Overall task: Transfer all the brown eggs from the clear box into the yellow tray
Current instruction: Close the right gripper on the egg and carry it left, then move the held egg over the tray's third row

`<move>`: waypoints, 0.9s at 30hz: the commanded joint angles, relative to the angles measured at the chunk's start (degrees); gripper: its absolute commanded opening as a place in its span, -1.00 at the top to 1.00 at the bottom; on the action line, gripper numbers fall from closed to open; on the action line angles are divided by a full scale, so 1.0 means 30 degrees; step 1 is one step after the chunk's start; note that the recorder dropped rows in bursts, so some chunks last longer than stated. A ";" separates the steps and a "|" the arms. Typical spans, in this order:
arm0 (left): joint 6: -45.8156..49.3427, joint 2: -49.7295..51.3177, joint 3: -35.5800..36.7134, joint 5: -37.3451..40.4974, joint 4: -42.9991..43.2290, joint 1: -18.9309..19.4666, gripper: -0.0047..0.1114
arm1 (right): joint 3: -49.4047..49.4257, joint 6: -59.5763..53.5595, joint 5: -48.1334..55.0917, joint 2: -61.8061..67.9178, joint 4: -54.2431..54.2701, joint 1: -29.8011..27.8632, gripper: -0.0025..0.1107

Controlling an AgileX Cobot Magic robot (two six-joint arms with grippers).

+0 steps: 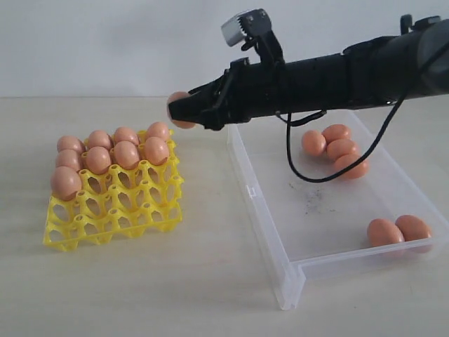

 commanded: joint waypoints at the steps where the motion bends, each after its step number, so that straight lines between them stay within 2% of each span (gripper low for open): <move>1: -0.0104 -0.0152 0.0065 -0.0044 0.0074 -0.0053 0.85 | -0.0052 -0.1772 0.0922 0.0722 0.0219 0.0959 0.96; 5: -0.0104 -0.0152 0.0065 -0.0044 0.0074 -0.0053 0.85 | -0.0775 -0.1958 0.0952 0.1627 0.0219 0.1847 0.96; 10: -0.0104 -0.0152 0.0065 -0.0044 0.0074 -0.0053 0.85 | -0.3152 0.0007 -0.3009 0.2661 0.0219 0.3413 0.96; 14: -0.0104 -0.0152 0.0065 -0.0044 0.0074 -0.0053 0.85 | -0.5282 0.1773 -0.2484 0.3757 0.0219 0.4170 0.96; 18: -0.0024 -0.0152 0.0065 -0.0043 0.0074 -0.0053 0.85 | -0.5893 0.5222 -0.6209 0.4053 0.0219 0.4747 0.96; 20: -0.0024 -0.0152 0.0065 -0.0043 0.0074 -0.0053 0.85 | -0.5893 0.7998 -0.5413 0.4013 0.0219 0.4593 0.96; 22: -0.0024 -0.0152 0.0065 -0.0043 0.0074 -0.0053 0.85 | -0.5893 0.9648 -0.2984 0.4013 0.0219 0.4339 0.96; 27: -0.0028 -0.0152 0.0065 -0.0006 0.0074 -0.0053 0.85 | -0.5893 1.1465 0.6301 0.3934 0.0180 0.3790 0.96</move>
